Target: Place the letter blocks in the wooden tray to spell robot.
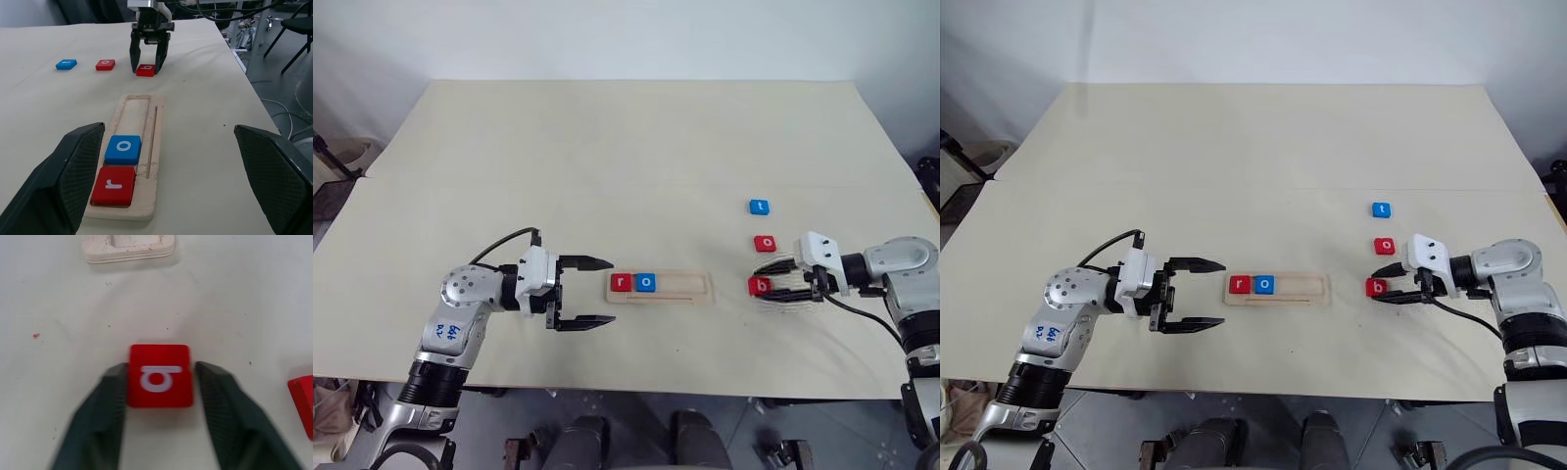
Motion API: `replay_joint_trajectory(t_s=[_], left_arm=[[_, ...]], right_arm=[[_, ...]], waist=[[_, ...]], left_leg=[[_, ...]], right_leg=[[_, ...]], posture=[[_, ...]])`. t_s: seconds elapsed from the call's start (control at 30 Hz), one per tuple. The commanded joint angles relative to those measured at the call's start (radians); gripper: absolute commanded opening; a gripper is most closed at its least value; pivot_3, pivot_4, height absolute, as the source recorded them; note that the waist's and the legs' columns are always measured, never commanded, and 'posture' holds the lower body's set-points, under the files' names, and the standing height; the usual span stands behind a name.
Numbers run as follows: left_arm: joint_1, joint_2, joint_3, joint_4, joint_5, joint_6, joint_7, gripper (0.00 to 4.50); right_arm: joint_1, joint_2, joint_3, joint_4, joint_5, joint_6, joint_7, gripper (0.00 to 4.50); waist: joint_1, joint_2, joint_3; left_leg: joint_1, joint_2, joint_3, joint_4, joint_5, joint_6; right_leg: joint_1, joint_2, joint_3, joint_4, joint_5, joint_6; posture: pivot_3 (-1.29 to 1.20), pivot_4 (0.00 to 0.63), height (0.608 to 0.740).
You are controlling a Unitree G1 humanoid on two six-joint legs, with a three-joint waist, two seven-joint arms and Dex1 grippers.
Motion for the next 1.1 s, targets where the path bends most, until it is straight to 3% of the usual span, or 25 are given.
replay_joint_trajectory(t_s=[0.03,0.23,0.43,0.7,1.1], left_arm=[[0.008,0.002,0.014,-0.026,-0.015,-0.014,0.003,4.50],[0.019,0.005,0.021,-0.005,-0.008,-0.030,0.007,4.50],[0.034,0.003,0.023,0.000,-0.002,-0.037,0.025,4.50],[0.067,0.013,0.030,-0.034,-0.003,-0.029,0.053,4.50],[0.086,0.024,0.032,-0.058,-0.008,-0.024,0.084,4.50]], right_arm=[[-0.010,-0.004,-0.013,-0.026,0.022,0.029,0.057,1.47],[-0.011,0.046,-0.007,-0.347,0.137,0.329,0.003,1.47],[-0.028,0.134,0.066,-0.565,0.096,0.589,-0.146,1.47],[-0.054,0.239,0.144,-0.542,0.038,0.557,-0.190,1.47],[-0.068,0.260,0.159,-0.533,0.024,0.561,-0.192,1.47]], waist=[[0.000,0.000,0.000],[-0.008,0.001,0.001],[-0.003,0.002,0.001],[0.001,0.002,0.001],[-0.003,0.002,0.001]], left_leg=[[0.000,0.000,0.000,0.000,0.000,0.000],[0.000,0.001,0.000,0.000,0.000,-0.001],[-0.003,0.001,-0.002,0.002,-0.001,-0.001],[-0.006,0.000,-0.003,0.003,-0.001,-0.001],[-0.006,0.000,-0.002,0.003,-0.001,-0.001]], right_leg=[[0.000,0.000,0.000,0.000,0.000,0.000],[-0.001,0.000,0.000,0.001,0.000,0.000],[-0.003,0.000,-0.001,0.001,0.000,0.000],[-0.005,0.000,-0.001,0.002,0.000,0.000],[-0.007,0.000,-0.001,0.003,0.000,0.000]], posture=[[0.00,0.150,0.740],[0.00,0.150,0.740],[0.00,0.150,0.740],[0.00,0.150,0.740],[0.00,0.150,0.740]])
